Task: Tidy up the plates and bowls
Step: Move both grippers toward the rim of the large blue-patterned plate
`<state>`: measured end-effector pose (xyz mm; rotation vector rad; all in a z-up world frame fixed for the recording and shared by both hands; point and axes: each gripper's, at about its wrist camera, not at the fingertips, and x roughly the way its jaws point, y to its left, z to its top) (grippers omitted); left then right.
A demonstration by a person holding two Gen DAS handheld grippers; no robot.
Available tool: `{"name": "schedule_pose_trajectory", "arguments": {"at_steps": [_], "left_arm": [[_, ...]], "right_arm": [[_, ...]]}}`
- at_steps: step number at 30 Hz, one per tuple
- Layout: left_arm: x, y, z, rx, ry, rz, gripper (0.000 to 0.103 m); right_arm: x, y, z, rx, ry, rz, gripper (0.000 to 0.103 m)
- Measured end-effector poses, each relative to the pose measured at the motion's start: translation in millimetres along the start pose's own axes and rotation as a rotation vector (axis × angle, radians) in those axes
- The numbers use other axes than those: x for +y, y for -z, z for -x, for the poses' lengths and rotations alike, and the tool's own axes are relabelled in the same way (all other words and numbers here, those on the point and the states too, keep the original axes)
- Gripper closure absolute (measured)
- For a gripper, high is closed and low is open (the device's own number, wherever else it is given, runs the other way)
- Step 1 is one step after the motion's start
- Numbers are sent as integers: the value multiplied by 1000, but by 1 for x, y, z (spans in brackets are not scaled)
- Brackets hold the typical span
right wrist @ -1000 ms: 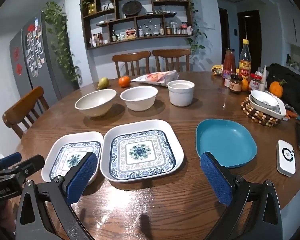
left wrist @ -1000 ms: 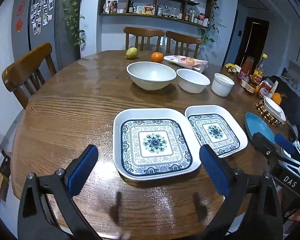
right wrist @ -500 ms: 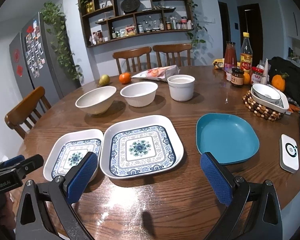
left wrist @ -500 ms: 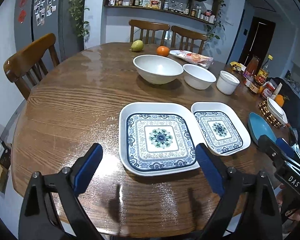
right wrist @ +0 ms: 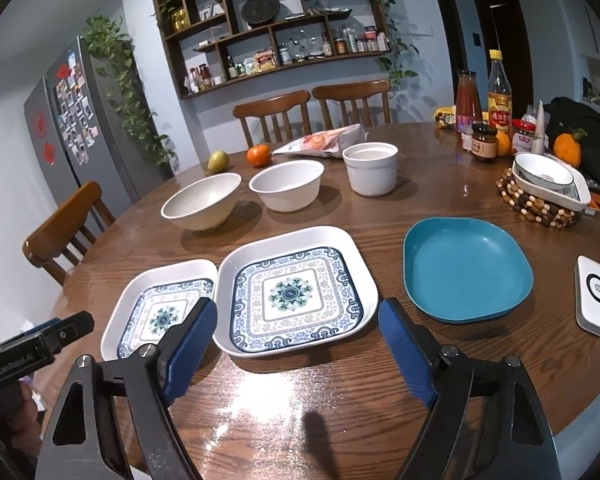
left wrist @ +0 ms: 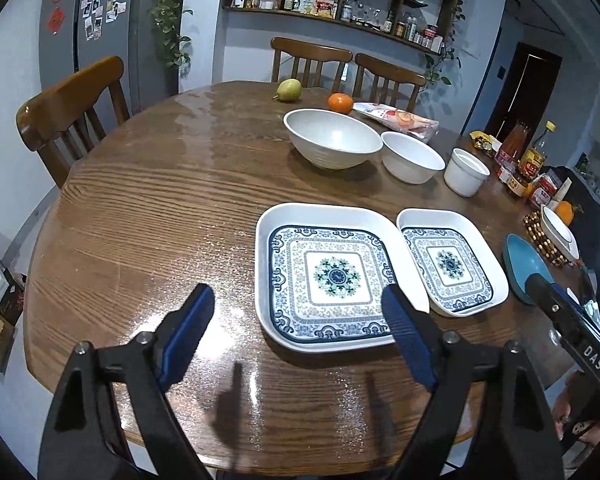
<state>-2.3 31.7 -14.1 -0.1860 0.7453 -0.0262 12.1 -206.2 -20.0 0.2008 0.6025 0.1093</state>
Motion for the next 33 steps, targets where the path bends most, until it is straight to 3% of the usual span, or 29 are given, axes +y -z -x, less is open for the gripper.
{"name": "schedule_pose_trajectory", "arguments": {"at_steps": [3, 13, 15, 18, 23, 33], "left_arm": [[-3, 0, -4, 15, 8, -15, 26], [-10, 0, -12, 28, 34, -31, 26], [-10, 1, -15, 51, 72, -43, 26], [-11, -1, -20, 79, 54, -50, 26], [-9, -6, -14, 39, 44, -39, 26], [7, -8, -17, 68, 11, 21, 25]], "right_arm": [[1, 0, -3, 0, -16, -1, 26], [13, 2, -22, 45, -46, 20, 26], [15, 0, -24, 57, -58, 34, 26], [21, -2, -25, 63, -30, 66, 26], [28, -8, -24, 45, -61, 82, 26], [13, -7, -21, 89, -43, 29, 26]]}}
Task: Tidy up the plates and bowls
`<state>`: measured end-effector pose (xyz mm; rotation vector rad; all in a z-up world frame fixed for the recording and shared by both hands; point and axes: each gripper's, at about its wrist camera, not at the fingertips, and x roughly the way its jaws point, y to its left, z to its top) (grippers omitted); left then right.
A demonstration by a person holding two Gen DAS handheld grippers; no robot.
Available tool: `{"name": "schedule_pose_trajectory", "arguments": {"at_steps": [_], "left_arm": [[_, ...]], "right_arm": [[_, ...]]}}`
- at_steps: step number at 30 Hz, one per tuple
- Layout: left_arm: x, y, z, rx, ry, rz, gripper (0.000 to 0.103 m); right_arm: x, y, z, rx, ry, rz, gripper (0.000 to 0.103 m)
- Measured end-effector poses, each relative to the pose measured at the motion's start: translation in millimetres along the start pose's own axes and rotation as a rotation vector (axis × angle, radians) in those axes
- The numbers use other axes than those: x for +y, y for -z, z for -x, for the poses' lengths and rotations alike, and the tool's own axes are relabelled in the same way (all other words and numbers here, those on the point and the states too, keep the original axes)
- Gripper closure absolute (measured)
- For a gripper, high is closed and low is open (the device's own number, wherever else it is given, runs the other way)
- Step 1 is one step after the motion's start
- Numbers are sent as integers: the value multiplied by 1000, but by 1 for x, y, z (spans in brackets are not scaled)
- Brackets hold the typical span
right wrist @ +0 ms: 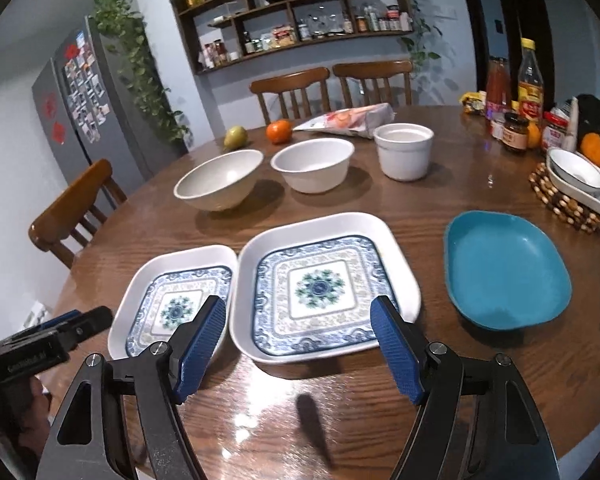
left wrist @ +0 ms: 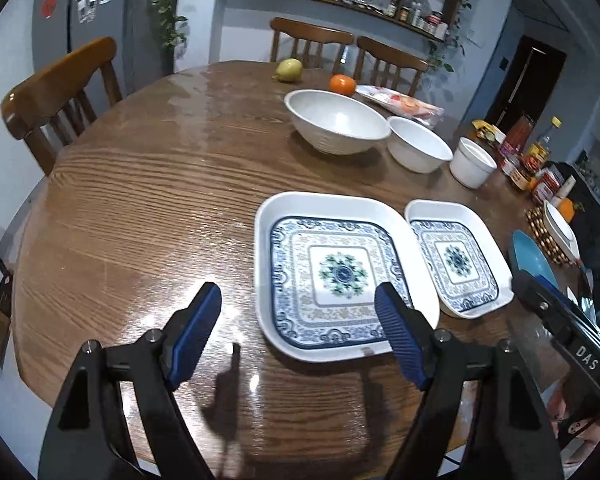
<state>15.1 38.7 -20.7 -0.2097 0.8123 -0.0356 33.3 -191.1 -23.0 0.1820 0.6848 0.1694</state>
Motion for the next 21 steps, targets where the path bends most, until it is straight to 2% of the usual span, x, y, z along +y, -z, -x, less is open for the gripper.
{"name": "schedule_pose_trajectory", "arguments": {"at_steps": [4, 9, 14, 16, 18, 19, 21], "left_arm": [[1, 0, 6, 5, 39, 17, 25], [-14, 0, 14, -4, 100, -14, 26], [-42, 3, 9, 50, 233, -52, 35], [-59, 4, 1, 93, 307, -77, 43], [-71, 6, -8, 125, 325, -89, 49], [-79, 8, -14, 146, 332, -98, 53], [-89, 12, -22, 174, 351, -118, 54]], "right_arm": [[-9, -3, 14, -23, 4, -20, 26], [-23, -10, 20, -26, -4, -31, 26], [-43, -20, 6, 43, -46, -70, 26], [-52, -26, -2, 74, -68, -91, 33], [-62, -33, -11, 109, -86, -117, 47], [-65, -36, -16, 125, -88, -129, 49], [-70, -41, -24, 144, -86, -130, 57]]}}
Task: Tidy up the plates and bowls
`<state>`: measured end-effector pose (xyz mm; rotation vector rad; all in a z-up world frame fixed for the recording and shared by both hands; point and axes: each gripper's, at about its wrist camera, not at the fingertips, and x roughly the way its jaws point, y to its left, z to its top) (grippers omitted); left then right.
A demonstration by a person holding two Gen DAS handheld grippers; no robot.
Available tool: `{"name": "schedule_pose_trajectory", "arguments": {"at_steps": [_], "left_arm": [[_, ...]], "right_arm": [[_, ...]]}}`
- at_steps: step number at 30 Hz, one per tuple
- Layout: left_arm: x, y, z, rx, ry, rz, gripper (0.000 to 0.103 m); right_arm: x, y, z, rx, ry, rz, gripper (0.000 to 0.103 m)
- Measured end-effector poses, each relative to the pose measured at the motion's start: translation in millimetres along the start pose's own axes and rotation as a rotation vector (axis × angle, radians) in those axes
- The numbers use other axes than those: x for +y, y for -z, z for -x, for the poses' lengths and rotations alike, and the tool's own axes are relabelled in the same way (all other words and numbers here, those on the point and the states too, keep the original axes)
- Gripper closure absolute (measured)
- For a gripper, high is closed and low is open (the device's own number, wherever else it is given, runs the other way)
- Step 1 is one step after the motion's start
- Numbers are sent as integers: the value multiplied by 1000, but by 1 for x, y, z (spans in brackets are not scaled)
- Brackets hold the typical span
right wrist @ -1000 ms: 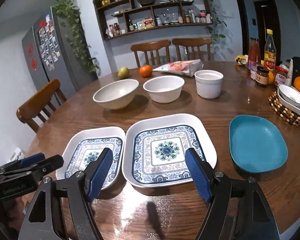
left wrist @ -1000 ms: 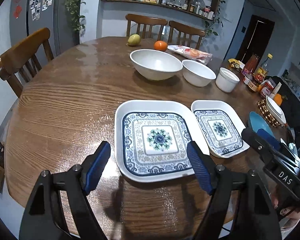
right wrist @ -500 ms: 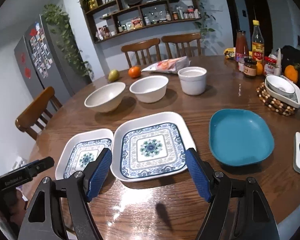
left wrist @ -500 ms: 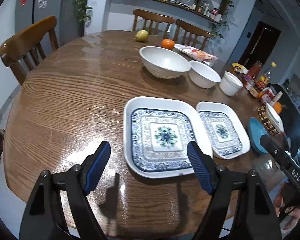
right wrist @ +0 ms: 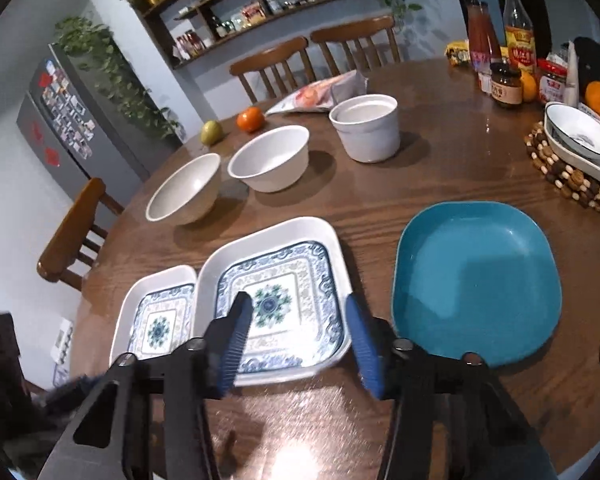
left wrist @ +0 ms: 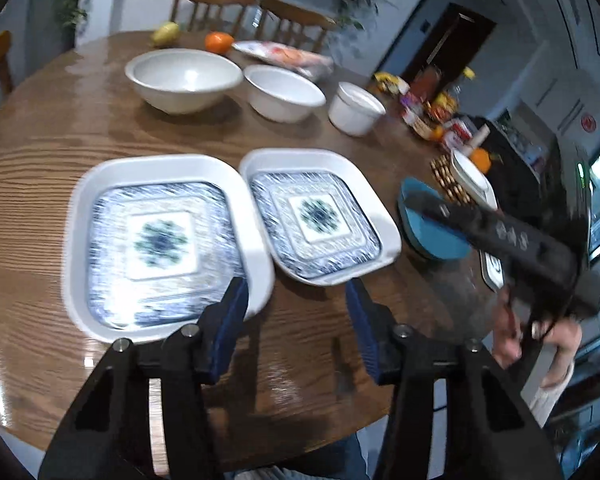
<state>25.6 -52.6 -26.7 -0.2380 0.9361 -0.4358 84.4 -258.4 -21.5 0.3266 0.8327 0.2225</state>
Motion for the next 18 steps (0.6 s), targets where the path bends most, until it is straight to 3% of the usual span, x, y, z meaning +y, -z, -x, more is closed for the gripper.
{"name": "schedule_pose_trajectory", "arguments": {"at_steps": [3, 11, 15, 18], "left_arm": [[-5, 0, -13, 48, 23, -5, 54], [-2, -4, -31, 90, 11, 7, 54], [1, -6, -32, 53, -74, -4, 54], [9, -11, -34, 51, -83, 17, 53]], "right_arm": [[0, -9, -13, 34, 16, 35, 69], [3, -26, -49, 141, 42, 80, 69], [-2, -32, -57, 156, 78, 75, 69], [-6, -36, -56, 140, 82, 73, 69]]}}
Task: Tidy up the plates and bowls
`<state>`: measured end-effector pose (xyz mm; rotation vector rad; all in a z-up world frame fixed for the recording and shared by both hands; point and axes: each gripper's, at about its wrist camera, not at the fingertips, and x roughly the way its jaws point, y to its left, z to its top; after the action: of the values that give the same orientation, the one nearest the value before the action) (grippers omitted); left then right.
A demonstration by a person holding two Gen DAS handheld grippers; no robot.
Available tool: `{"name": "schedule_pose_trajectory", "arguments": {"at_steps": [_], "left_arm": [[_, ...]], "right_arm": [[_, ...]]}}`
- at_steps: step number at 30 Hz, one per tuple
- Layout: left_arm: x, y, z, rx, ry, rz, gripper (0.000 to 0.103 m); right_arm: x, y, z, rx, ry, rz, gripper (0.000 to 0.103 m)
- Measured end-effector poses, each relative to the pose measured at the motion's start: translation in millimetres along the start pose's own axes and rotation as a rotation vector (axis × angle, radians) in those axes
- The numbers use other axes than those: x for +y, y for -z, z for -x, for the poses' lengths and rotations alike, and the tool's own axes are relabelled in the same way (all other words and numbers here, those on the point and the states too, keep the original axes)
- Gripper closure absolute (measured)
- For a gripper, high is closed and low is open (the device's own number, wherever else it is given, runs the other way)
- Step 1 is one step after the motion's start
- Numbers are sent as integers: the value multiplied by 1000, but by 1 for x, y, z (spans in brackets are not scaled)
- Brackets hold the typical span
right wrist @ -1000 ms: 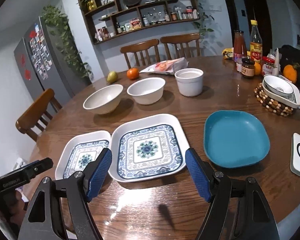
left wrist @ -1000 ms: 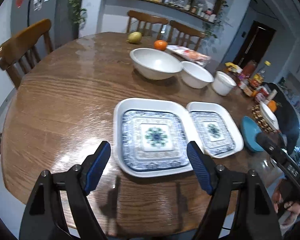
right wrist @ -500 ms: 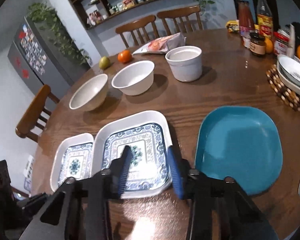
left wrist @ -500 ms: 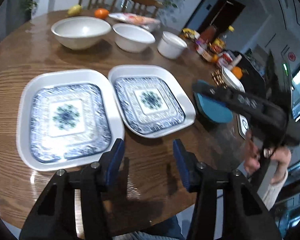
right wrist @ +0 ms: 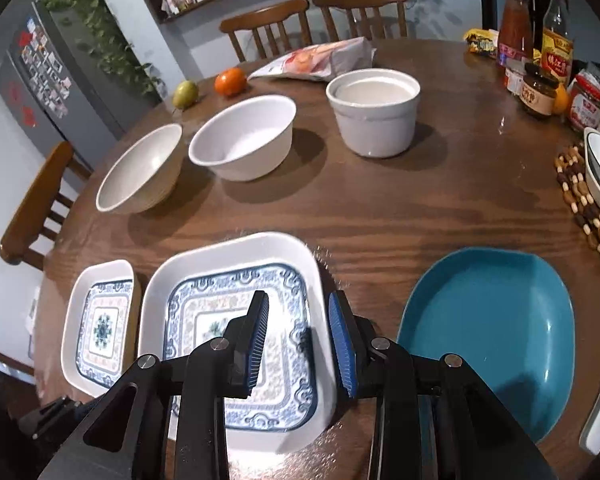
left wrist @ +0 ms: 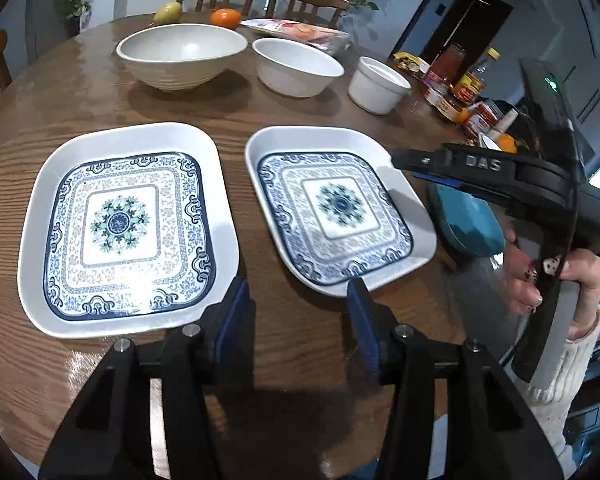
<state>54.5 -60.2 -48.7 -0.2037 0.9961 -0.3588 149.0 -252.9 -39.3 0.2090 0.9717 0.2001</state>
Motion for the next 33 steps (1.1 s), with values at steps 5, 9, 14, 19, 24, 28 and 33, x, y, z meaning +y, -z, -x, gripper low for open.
{"name": "schedule_pose_trajectory", "arguments": {"at_steps": [5, 9, 14, 19, 24, 28, 33], "left_arm": [[0, -14, -3, -33, -12, 12, 53], [-1, -27, -10, -43, -28, 21, 55], [2, -33, -22, -14, -16, 31, 72], [-1, -30, -19, -6, -48, 17, 72], [-3, -28, -8, -21, -60, 4, 69], [-9, -21, 6, -41, -45, -29, 69], [-13, -12, 12, -34, -37, -51, 68]], "right_arm": [[-5, -4, -11, 42, 0, -21, 69], [-2, -3, -20, 63, -9, -5, 69], [-3, 3, -25, 66, -23, 2, 69], [0, 11, -22, 62, -13, -13, 69], [5, 20, -7, 43, -30, -9, 69], [7, 30, 7, 4, -10, -9, 69], [4, 43, 22, -32, -25, -27, 69]]}}
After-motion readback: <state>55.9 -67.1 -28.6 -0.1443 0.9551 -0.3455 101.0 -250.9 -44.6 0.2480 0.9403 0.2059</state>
